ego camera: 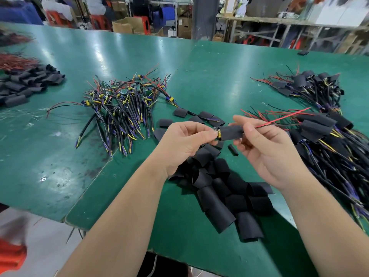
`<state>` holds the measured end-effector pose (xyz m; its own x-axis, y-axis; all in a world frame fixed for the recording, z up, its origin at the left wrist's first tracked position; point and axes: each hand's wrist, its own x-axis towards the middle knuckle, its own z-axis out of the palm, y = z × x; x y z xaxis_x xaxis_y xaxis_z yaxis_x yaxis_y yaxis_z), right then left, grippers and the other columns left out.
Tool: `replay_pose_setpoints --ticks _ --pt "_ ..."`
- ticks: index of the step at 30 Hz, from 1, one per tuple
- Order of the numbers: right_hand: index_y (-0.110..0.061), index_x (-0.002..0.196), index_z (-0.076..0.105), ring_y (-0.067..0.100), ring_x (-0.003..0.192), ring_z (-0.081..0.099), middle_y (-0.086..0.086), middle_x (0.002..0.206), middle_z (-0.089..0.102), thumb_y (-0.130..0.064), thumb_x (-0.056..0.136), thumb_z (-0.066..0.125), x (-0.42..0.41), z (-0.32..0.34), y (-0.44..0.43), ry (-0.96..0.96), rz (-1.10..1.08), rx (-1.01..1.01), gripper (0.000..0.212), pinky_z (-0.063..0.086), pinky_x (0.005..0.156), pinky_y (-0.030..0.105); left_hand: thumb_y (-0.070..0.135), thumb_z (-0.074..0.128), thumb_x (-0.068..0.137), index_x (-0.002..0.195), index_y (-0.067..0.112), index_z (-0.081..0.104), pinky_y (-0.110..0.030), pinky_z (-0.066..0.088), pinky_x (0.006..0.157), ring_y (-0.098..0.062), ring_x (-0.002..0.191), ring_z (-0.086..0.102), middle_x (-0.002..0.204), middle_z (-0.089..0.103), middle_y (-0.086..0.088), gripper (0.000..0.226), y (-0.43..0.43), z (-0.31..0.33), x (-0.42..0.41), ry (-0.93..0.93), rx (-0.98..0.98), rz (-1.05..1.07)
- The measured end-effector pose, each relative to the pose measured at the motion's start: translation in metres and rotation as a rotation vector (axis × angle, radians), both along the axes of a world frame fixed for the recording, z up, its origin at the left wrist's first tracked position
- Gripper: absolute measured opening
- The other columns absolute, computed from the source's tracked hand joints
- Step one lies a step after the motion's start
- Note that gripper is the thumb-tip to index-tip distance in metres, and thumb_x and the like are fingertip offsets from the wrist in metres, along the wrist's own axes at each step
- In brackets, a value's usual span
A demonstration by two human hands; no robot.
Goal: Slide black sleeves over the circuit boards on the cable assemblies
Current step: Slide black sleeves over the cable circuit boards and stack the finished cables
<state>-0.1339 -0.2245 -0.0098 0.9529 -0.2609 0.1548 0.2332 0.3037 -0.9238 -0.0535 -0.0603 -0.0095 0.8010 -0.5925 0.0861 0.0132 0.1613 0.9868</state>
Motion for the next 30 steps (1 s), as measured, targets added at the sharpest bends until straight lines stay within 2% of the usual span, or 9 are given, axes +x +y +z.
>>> replay_pose_setpoints --ticks 1,4,6,9,13,16,19,26,30 --pt "-0.015 0.088 0.078 0.009 0.059 0.06 0.001 0.085 0.072 -0.016 0.077 0.059 0.001 -0.001 0.0 0.004 0.017 0.012 0.023 0.047 0.059 0.017 0.013 0.069 0.082 0.067 0.02 0.072 -0.014 0.023 0.039 -0.005 0.04 0.027 0.065 0.067 -0.002 0.017 0.0 0.0 0.0 -0.002 0.001 -0.007" --pt "-0.017 0.087 0.079 0.01 0.059 0.061 0.001 0.076 0.072 -0.019 0.07 0.066 0.001 -0.003 0.004 0.012 0.052 0.039 0.021 0.049 0.06 0.016 0.01 0.068 0.085 0.065 0.023 0.073 -0.016 0.021 0.04 -0.006 0.041 0.026 0.065 0.068 -0.001 0.024 0.0 -0.002 0.001 -0.011 0.027 0.015" --pt "-0.019 0.083 0.08 0.009 0.059 0.062 -0.001 0.08 0.074 -0.025 0.063 0.071 0.002 -0.003 0.006 0.008 0.048 0.051 0.023 0.051 0.062 0.016 0.009 0.067 0.085 0.064 0.022 0.073 -0.015 0.022 0.04 -0.006 0.041 0.028 0.065 0.068 -0.001 0.026 0.0 -0.002 0.003 -0.02 0.035 0.032" --pt "-0.022 0.074 0.079 0.008 0.06 0.064 -0.008 0.093 0.075 -0.02 0.067 0.069 0.003 -0.006 0.007 -0.015 0.031 0.064 0.013 0.051 0.061 0.016 0.001 0.066 0.085 0.07 0.014 0.068 -0.007 0.032 0.042 0.003 0.039 0.044 0.061 0.068 0.003 0.02 -0.001 -0.003 0.002 -0.036 0.016 0.032" --pt "-0.02 0.091 0.079 0.011 0.058 0.063 0.0 0.084 0.073 -0.019 0.069 0.068 0.004 -0.008 0.012 0.006 0.038 0.079 0.025 0.05 0.057 0.017 -0.004 0.071 0.079 0.082 0.009 0.063 -0.005 0.038 0.046 0.005 0.049 0.057 0.06 0.068 0.009 0.016 -0.005 -0.007 -0.001 -0.042 0.064 0.031" --pt "-0.016 0.094 0.076 0.013 0.061 0.065 0.001 0.093 0.074 -0.026 0.082 0.054 0.004 -0.005 0.011 0.036 0.002 0.033 0.027 0.05 0.057 0.019 -0.002 0.072 0.079 0.085 0.009 0.064 -0.004 0.037 0.045 0.004 0.045 0.055 0.061 0.069 0.006 0.015 -0.006 -0.007 0.0 -0.034 0.05 0.088" --pt "-0.02 0.104 0.068 0.015 0.064 0.066 0.002 0.088 0.074 -0.03 0.083 0.053 0.004 -0.004 0.009 0.067 -0.029 0.019 0.028 0.05 0.057 0.021 0.0 0.072 0.08 0.081 0.008 0.066 -0.003 0.035 0.045 0.005 0.041 0.05 0.063 0.07 0.002 0.01 -0.007 -0.006 0.0 -0.057 0.04 0.104" --pt "-0.017 0.098 0.068 0.014 0.063 0.067 0.004 0.082 0.074 -0.025 0.079 0.058 0.004 -0.006 0.01 0.085 -0.02 0.078 0.023 0.052 0.058 0.02 0.001 0.073 0.079 0.083 0.011 0.066 -0.003 0.034 0.043 0.005 0.039 0.049 0.057 0.067 0.008 0.013 -0.006 -0.008 0.002 -0.074 0.061 0.127" --pt "-0.019 0.081 0.076 0.015 0.064 0.069 0.0 0.092 0.075 -0.022 0.077 0.06 0.005 -0.006 0.012 0.075 -0.038 0.014 0.016 0.051 0.056 0.02 0.01 0.078 0.076 0.081 0.016 0.067 -0.011 0.045 0.053 -0.003 0.055 0.062 0.065 0.072 0.003 0.014 -0.003 -0.012 0.005 -0.108 0.129 0.154"
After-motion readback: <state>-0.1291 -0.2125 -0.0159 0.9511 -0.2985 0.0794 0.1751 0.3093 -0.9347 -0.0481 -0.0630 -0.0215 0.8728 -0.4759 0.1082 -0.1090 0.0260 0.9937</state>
